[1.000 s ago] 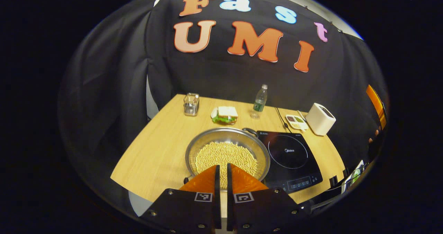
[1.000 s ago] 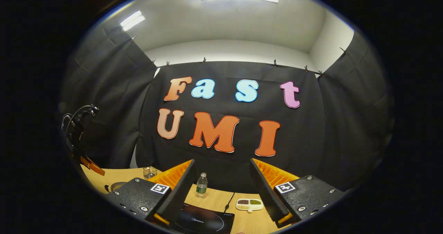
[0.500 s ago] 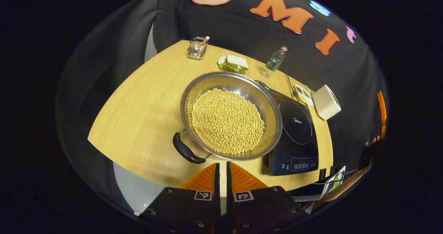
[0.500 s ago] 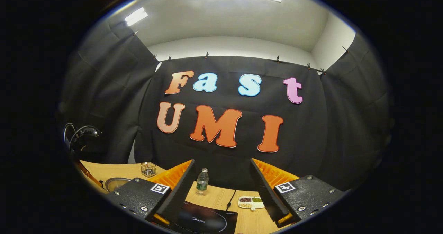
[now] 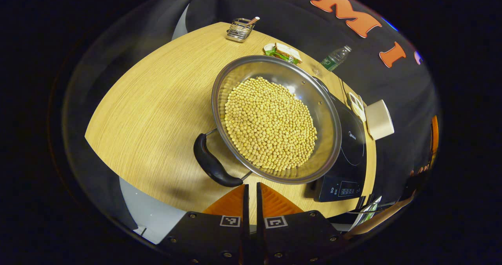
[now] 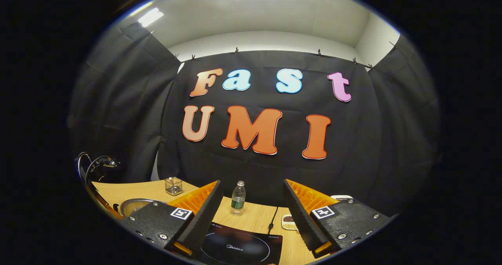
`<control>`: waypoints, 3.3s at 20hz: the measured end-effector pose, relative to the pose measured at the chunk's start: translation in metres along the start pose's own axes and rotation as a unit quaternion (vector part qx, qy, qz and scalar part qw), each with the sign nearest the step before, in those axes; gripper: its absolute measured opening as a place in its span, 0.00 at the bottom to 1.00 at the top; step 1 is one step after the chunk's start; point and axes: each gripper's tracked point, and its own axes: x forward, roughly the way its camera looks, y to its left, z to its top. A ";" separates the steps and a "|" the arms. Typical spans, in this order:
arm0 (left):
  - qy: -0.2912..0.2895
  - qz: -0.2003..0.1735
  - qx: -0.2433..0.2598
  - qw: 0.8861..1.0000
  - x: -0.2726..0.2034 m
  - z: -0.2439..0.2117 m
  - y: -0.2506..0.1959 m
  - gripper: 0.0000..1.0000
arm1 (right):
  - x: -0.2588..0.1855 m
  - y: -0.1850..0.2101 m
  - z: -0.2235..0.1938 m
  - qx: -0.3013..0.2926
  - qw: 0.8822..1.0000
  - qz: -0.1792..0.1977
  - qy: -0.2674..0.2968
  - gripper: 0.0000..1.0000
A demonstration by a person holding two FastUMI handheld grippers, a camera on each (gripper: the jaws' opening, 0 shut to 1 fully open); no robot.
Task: First push the handle of the pot to place it horizontally, then grasp the pot with both hands and set it on the induction cooktop.
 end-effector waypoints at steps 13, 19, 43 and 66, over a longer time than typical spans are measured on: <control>-0.020 0.057 -0.018 0.998 0.022 0.038 0.047 0.04 | 0.038 0.045 -0.067 0.007 0.994 0.052 0.101 0.95; -0.048 0.082 0.008 0.995 0.022 0.063 0.067 0.04 | 0.045 0.078 -0.107 0.032 0.981 0.089 0.170 0.95; -0.173 0.149 0.086 0.970 0.003 0.149 0.123 0.08 | 0.041 0.195 -0.218 0.116 0.905 0.164 0.374 0.94; -0.278 0.111 0.121 0.946 -0.070 0.213 0.108 0.40 | 0.045 0.216 -0.249 0.174 0.860 0.136 0.459 0.89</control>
